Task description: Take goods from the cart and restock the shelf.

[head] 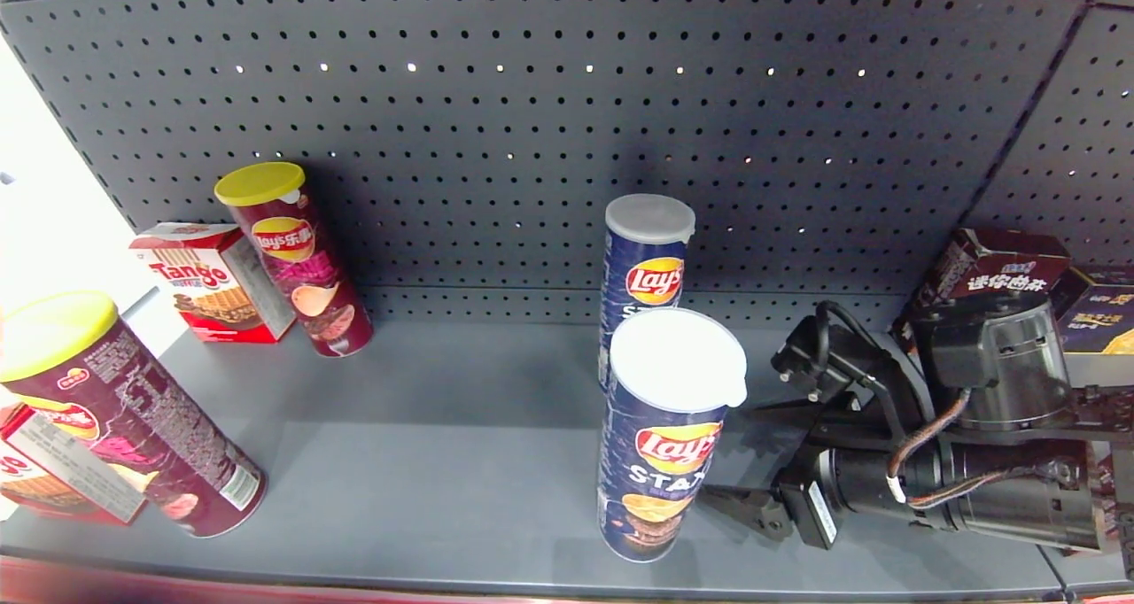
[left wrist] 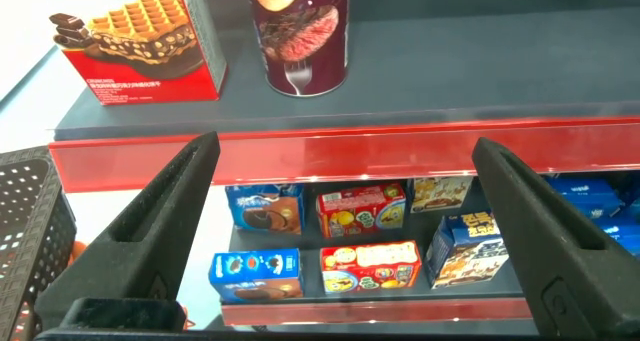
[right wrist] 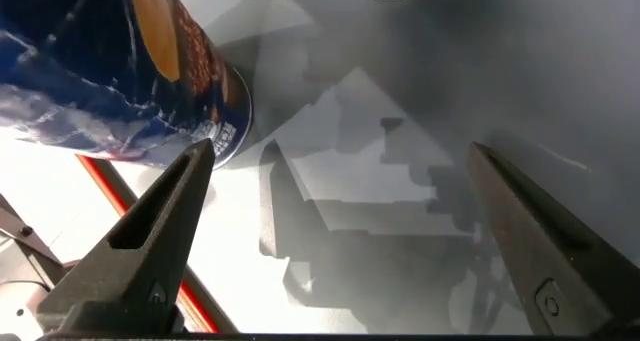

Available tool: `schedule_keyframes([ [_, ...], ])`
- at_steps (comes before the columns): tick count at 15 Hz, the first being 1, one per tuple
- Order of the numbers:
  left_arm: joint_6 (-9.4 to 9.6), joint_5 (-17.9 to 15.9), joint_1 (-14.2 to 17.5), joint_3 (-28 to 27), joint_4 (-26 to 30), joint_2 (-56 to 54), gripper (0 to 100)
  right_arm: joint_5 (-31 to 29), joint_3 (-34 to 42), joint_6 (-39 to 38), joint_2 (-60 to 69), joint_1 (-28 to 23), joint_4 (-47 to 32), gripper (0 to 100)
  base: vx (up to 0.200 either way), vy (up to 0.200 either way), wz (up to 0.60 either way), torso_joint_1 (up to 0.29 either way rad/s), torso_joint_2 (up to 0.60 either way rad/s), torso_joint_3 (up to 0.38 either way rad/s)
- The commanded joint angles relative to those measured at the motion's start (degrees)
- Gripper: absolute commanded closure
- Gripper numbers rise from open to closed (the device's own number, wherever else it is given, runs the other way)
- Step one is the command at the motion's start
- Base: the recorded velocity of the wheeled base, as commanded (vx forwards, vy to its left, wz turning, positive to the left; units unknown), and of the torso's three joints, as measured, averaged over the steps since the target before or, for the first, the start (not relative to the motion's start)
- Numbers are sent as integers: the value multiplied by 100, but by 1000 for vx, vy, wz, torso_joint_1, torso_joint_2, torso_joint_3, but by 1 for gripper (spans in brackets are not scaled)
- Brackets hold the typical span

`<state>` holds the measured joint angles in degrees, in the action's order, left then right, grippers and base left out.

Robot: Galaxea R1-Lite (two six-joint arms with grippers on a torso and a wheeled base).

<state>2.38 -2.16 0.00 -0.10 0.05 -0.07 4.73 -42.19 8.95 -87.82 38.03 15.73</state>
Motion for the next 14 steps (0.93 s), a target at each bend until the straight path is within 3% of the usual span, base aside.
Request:
schedule_keyframes([
  [1,0,5,0,1,-5,7,0,2,-26,2,-60,11,1,0,0,0,0,0,0,0],
  [11,0,5,0,1,4,7,0,2,-114,-25,2,-42,9,0,0,0,0,0,0,0],
  [14,0,5,0,1,-5,7,0,19,-254,-33,547,-543,9,0,0,0,0,0,0,0],
])
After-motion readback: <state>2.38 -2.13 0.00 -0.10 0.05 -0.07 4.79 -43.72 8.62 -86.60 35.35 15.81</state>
